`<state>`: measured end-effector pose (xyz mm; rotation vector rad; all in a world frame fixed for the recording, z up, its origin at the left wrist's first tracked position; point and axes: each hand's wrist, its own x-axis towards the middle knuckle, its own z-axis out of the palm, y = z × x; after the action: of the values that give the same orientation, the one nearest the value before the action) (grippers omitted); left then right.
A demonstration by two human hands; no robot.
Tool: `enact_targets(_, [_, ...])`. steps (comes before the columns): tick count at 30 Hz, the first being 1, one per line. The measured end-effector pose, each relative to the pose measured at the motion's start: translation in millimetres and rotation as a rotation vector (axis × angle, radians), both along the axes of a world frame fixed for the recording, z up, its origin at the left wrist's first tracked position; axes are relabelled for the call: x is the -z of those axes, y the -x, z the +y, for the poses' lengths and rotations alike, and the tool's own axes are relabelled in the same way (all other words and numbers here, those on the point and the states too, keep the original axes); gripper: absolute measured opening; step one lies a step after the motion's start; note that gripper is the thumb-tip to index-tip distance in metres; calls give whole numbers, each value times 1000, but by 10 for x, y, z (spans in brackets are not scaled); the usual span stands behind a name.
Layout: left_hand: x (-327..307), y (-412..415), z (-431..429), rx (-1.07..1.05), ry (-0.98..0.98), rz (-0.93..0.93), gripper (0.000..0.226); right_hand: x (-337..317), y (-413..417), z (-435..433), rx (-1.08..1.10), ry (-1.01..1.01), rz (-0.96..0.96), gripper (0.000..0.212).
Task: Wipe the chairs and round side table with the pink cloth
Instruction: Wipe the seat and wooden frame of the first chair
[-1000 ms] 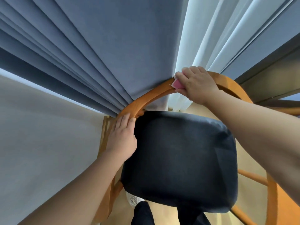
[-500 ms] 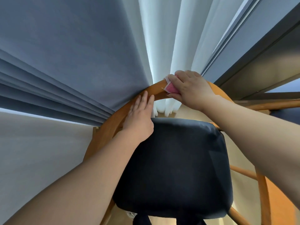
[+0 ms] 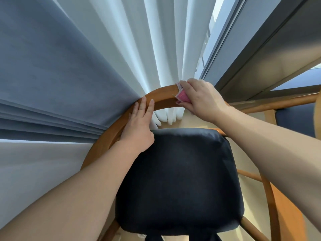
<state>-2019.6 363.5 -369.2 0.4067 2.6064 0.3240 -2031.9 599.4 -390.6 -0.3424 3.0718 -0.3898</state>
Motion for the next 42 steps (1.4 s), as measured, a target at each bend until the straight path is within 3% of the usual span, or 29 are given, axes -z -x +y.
enact_targets(6, [-32,14,4,17,36,-15,92,41,-169,227,103,1,-21,60])
enact_targets(14, [-77,-7,39,8,97,-29,93,225,-416,478,231,-2,-54,70])
enact_targets(27, [-354,-42,314,-13,276,-29,83,380,-838,868,323,-73,-198,58])
enact_targets(31, [-451,-123,644,195,201,186,62,438,-842,869,327,-89,-179,59])
enact_targets(34, [-387,-125,1003,405,89,224,66,429,-856,874,334,-94,-163,59])
enact_targets(37, [-240,-13,1307,537,132,239,67,407,-946,903,377,-106,-176,61])
enact_targets(42, [2,327,1618,813,88,346,48,404,-1161,968,447,-175,-200,60])
